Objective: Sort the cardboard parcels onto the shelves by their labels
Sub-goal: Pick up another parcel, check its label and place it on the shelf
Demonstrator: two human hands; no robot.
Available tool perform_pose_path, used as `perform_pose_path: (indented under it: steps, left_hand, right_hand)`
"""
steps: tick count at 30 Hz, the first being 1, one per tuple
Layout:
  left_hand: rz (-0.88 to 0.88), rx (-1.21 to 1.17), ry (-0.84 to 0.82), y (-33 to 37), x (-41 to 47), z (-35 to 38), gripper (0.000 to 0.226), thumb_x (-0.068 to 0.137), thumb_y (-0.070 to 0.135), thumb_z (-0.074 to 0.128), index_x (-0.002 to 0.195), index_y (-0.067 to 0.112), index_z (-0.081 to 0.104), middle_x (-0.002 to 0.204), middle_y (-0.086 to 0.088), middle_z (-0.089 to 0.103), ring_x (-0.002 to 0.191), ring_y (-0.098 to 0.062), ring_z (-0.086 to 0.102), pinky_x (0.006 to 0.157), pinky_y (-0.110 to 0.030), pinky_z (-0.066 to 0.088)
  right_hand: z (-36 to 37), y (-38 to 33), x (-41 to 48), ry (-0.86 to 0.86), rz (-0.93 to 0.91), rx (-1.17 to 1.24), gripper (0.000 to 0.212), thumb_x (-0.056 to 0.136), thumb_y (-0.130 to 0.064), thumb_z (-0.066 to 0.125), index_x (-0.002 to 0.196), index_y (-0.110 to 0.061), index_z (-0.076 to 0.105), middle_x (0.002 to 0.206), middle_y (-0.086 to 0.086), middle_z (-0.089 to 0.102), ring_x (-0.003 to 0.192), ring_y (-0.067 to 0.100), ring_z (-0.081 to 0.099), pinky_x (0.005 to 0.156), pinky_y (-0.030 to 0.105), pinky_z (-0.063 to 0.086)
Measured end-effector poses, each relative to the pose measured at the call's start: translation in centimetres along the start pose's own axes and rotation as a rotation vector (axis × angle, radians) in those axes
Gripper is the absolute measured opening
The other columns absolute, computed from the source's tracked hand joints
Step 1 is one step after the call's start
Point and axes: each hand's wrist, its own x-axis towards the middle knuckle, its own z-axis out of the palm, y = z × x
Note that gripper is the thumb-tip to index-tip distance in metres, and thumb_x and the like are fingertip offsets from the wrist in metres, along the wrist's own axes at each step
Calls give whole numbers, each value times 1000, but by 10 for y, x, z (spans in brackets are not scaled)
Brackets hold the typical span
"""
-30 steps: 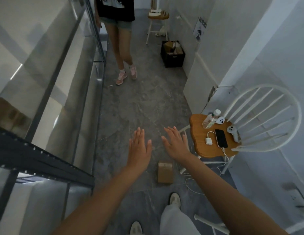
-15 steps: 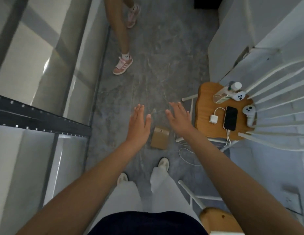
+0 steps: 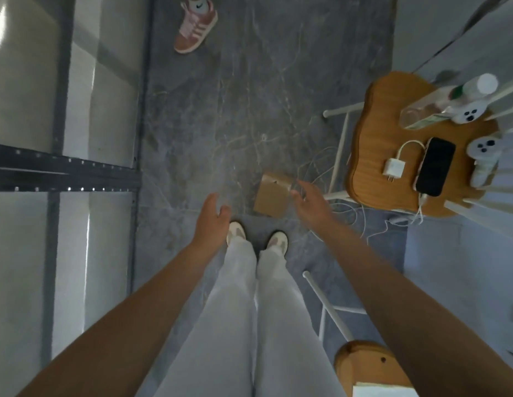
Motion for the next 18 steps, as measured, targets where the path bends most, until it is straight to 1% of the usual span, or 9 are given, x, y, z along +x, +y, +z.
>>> perform_pose_path:
  steps: [4, 6, 8, 9, 10, 12, 14, 16, 18]
  left_hand:
    - [-22, 30, -25, -12, 64, 21, 51, 108, 21, 42, 157, 12, 33, 165, -10, 32, 151, -27, 32, 121, -35, 24]
    - [-17, 70, -74, -23, 95, 36, 52, 107, 18, 45, 157, 12, 34, 165, -9, 33, 151, -26, 33, 120, -32, 25]
    - [-21, 89, -114, -38, 128, 52, 53, 105, 15, 48, 156, 13, 35, 164, -8, 35, 150, -25, 33, 118, -29, 25]
    - [-25, 94, -129, -45, 144, 61, 54, 104, 15, 49, 156, 13, 36, 164, -8, 35, 150, -25, 34, 116, -28, 26]
    - [-34, 92, -143, -53, 162, 71, 54, 104, 15, 50, 155, 13, 36, 163, -8, 36, 149, -24, 35, 114, -25, 27]
    - [-62, 70, -159, -70, 196, 90, 52, 104, 15, 49, 154, 13, 38, 161, -8, 39, 147, -23, 37, 104, -19, 27]
    - [-82, 57, -171, -90, 232, 112, 50, 104, 14, 48, 154, 13, 39, 160, -8, 40, 146, -23, 39, 103, -19, 28]
    - [-98, 66, -219, -111, 268, 137, 52, 105, 15, 47, 156, 12, 36, 164, -7, 35, 148, -23, 36, 108, -22, 30]
    - [-119, 79, -268, -129, 301, 161, 54, 106, 16, 46, 158, 12, 32, 166, -6, 30, 148, -23, 36, 99, -18, 34]
  right_hand:
    - [19, 25, 57, 30, 109, 192, 40, 107, -19, 41, 143, -3, 46, 143, 16, 51, 133, 31, 48, 108, 41, 39]
    - [38, 43, 88, 43, 190, 251, 28, 104, -18, 44, 132, -17, 50, 114, 1, 60, 109, 24, 56, 87, 34, 48]
    - [59, 65, 124, 51, 254, 274, 14, 100, -14, 47, 97, -27, 46, 78, -12, 42, 72, 10, 48, 57, 20, 36]
    - [68, 74, 140, 34, 291, 291, 25, 99, -11, 48, 86, -31, 40, 73, -12, 36, 63, 6, 40, 51, 18, 31]
    - [76, 79, 154, 27, 326, 304, 29, 98, -10, 49, 82, -32, 38, 71, -10, 35, 60, 4, 36, 48, 17, 31]
    - [93, 92, 182, 19, 360, 309, 14, 98, -8, 51, 103, -21, 51, 76, -4, 44, 63, 9, 43, 45, 13, 36]
    - [115, 109, 214, 23, 367, 316, 37, 99, -10, 50, 136, -2, 47, 102, 11, 60, 87, 25, 59, 62, 16, 44]
    - [138, 127, 244, 15, 377, 312, 48, 101, -13, 48, 147, -1, 38, 136, 18, 55, 122, 32, 56, 91, 28, 44]
    - [162, 147, 271, 2, 406, 345, 51, 103, -19, 46, 150, -3, 34, 148, 20, 48, 134, 33, 49, 106, 35, 39]
